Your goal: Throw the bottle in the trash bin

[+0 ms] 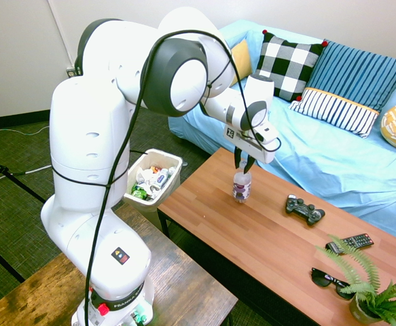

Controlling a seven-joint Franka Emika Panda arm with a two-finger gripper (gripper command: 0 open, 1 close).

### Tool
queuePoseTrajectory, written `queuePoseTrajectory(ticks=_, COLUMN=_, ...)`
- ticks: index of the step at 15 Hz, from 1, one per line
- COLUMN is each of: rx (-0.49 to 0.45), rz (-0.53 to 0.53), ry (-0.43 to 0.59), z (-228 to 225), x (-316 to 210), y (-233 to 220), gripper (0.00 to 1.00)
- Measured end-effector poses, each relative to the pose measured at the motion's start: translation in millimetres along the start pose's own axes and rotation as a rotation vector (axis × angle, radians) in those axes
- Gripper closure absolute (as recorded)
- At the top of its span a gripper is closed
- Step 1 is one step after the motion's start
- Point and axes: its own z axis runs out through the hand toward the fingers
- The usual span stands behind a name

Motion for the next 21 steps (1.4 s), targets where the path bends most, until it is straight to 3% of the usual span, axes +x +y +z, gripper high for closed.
queuePoseTrajectory(ticks=3, rx=0.089, rz=-0.088, ry=0.063, z=-65, x=-51, y=-14, gripper=1.00)
queuePoseTrajectory(ticks=7, rx=0.162, rz=-0.257, ry=0.165, z=-148, x=-222, y=-57, gripper=1.00)
queuePoseTrajectory(ticks=11, rx=0.107, rz=-0.391, ry=0.194, z=-122, x=-359, y=-92, gripper=1.00)
queuePoseTrajectory(ticks=14, rx=0.019, rz=-0.450, ry=0.177, z=-55, x=-395, y=-119, gripper=1.00)
queuePoseTrajectory(ticks=15, rx=-0.006, rz=-0.462, ry=0.162, z=-35, x=-399, y=-128, gripper=0.00)
queuePoseTrajectory(ticks=21, rx=-0.031, rz=-0.485, ry=0.145, z=-6, x=-416, y=-154, gripper=0.00)
